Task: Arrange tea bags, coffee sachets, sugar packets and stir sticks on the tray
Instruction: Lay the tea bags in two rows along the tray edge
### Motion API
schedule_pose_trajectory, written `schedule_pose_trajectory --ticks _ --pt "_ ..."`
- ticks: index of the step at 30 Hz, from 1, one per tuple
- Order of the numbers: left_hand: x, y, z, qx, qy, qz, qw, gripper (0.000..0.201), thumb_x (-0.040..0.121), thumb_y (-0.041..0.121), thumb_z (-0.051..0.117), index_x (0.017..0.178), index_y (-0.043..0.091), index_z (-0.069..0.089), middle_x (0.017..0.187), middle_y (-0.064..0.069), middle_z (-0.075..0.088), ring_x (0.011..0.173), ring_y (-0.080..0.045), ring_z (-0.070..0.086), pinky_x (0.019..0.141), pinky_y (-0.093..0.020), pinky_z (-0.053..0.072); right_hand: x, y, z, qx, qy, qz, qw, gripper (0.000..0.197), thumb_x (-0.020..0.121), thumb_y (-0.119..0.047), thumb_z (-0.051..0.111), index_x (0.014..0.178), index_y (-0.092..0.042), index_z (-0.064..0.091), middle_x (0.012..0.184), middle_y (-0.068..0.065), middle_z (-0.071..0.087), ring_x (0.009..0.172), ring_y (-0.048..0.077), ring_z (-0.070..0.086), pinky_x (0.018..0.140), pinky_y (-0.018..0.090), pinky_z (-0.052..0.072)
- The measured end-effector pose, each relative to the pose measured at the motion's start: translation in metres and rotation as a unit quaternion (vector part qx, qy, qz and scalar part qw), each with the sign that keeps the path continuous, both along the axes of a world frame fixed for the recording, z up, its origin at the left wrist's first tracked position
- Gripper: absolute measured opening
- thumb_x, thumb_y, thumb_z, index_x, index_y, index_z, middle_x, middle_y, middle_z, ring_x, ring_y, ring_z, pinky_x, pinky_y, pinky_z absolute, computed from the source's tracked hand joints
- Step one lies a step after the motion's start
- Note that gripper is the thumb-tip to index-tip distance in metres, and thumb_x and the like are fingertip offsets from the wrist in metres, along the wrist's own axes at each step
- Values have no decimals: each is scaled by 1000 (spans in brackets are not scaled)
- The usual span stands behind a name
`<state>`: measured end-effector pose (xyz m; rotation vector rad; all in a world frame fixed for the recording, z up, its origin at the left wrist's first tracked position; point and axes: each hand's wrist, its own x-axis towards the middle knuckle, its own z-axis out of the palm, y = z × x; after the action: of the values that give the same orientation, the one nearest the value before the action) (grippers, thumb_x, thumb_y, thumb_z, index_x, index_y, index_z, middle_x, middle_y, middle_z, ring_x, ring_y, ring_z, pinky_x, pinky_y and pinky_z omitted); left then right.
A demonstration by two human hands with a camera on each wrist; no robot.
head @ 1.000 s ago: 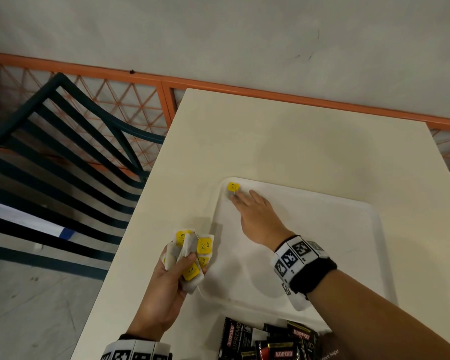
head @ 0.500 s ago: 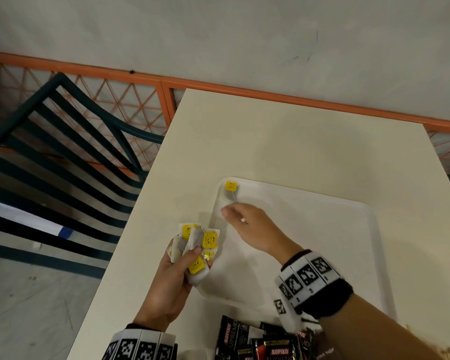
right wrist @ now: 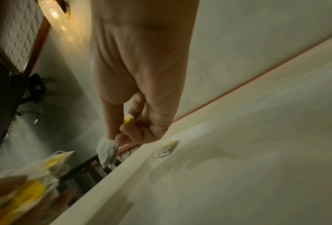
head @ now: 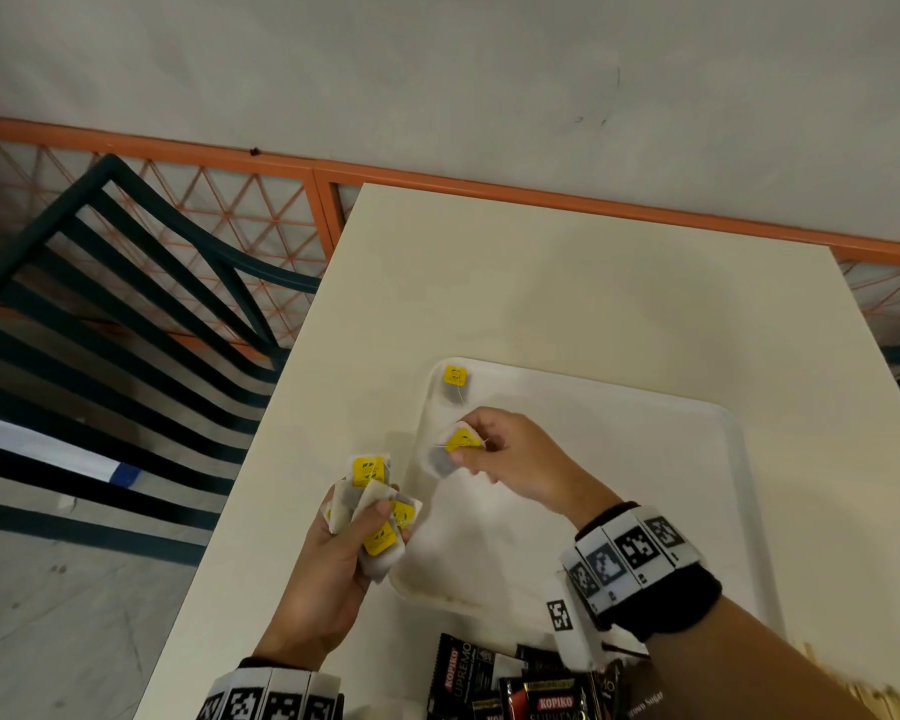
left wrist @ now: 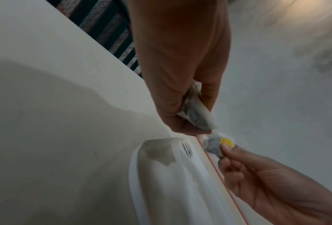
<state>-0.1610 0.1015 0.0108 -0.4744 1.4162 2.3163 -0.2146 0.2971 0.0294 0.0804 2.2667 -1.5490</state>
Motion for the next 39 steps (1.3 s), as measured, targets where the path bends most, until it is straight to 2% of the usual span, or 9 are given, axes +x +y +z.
schedule_pose_trajectory --ticks 5,8,12,15,21,24,29,33,39 --pt "1 -1 -1 5 -2 -13 1000 25 88 3 49 104 18 60 77 -2 72 68 -12 70 48 -19 51 -9 20 -10 134 2 -50 990 30 80 -16 70 107 -17 56 90 5 59 80 19 53 66 23 42" --pt "2 1 1 12 -1 -8 1000 28 80 8 55 106 18 60 79 -2 72 70 -11 70 48 -19 50 -3 23 -13 272 52 -19 961 45 86 -19 60 128 -14 44 121 10 49 111 27 46 93 33 39" --pt "1 3 2 16 0 -8 1000 41 64 17 64 105 17 60 78 -1 72 72 -11 70 51 -20 52 14 18 -18 352 122 57 926 36 93 -17 44 129 -12 48 127 9 49 116 29 45 99 36 37" --pt "1 5 0 15 3 -10 1000 44 63 19 65 106 18 59 78 0 72 71 -10 70 51 -20 53 24 11 -25 353 92 124 923 43 96 -19 39 138 -11 37 140 8 41 125 28 41 104 36 34" --pt "2 5 -3 23 10 -16 1000 45 65 19 73 108 17 61 83 -6 71 75 -13 70 56 -22 54 9 12 -29 341 92 130 926 54 96 -22 41 144 -9 23 152 6 20 139 21 24 109 29 26" --pt "2 3 -6 29 5 -15 999 29 85 4 52 111 14 58 87 -11 66 74 -13 70 55 -20 53 -4 15 -28 351 100 138 921 52 95 -19 41 144 -8 24 152 7 21 139 21 26 106 27 25" --pt "1 2 -7 18 4 -27 999 39 71 13 59 110 17 60 83 -4 71 77 -11 70 57 -21 55 -18 21 -28 348 96 134 923 50 94 -13 38 143 -10 26 150 7 24 138 22 28 105 28 30" --pt "-1 2 -12 24 2 -18 1000 33 85 4 50 114 16 58 86 -6 71 78 -13 70 58 -22 55 -24 25 -30 341 102 140 924 47 93 -9 39 139 -9 31 147 7 30 136 22 31 104 30 32" --pt "-2 6 -10 32 1 -17 999 30 88 1 46 113 13 58 85 -8 70 75 -13 70 59 -21 55 -23 27 -29 333 111 133 927 45 94 -10 39 138 -10 33 145 7 32 135 22 33 104 27 29"
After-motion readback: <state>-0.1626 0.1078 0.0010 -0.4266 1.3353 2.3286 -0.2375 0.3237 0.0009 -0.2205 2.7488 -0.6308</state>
